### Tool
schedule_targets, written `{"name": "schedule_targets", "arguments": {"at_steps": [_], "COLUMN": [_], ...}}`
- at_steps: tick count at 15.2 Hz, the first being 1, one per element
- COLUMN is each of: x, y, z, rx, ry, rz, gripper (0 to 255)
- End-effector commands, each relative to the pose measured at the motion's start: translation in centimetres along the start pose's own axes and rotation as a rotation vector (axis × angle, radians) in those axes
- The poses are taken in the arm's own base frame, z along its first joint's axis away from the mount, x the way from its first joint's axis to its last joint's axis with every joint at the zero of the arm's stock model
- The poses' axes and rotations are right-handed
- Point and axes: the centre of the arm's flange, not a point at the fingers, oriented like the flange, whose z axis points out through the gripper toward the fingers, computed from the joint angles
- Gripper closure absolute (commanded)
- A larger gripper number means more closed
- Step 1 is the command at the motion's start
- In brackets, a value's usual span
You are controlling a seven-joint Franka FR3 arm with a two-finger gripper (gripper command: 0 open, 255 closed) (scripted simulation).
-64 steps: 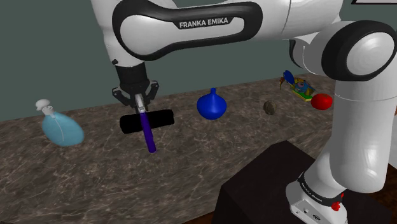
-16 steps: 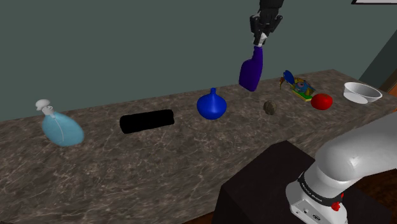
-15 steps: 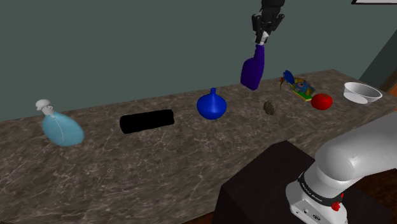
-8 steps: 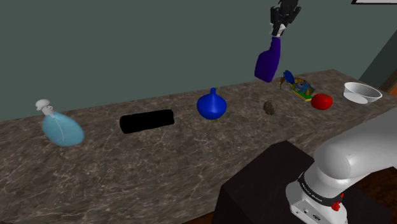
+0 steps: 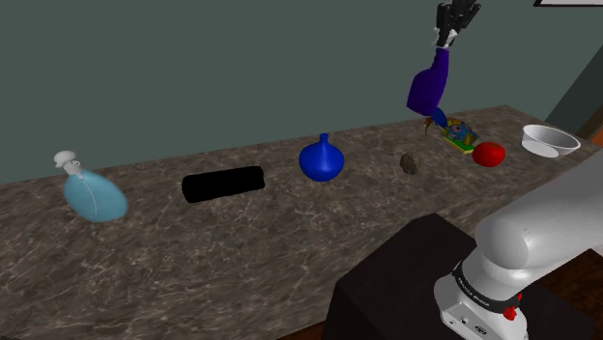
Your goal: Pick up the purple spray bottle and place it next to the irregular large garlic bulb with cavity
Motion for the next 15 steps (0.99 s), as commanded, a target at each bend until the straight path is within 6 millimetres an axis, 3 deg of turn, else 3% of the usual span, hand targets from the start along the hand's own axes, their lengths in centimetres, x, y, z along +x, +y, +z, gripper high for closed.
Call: {"name": "schedule_targets", "arguments": {"at_steps": [1, 15], "x": [0.0, -0.3], "y": [0.2, 0.2], "z": [0.9, 8.2], "rx": [0.0, 0.0], "ry": [0.0, 0.0], "rz": [-0.001, -0.001], "gripper": [255, 255]}}
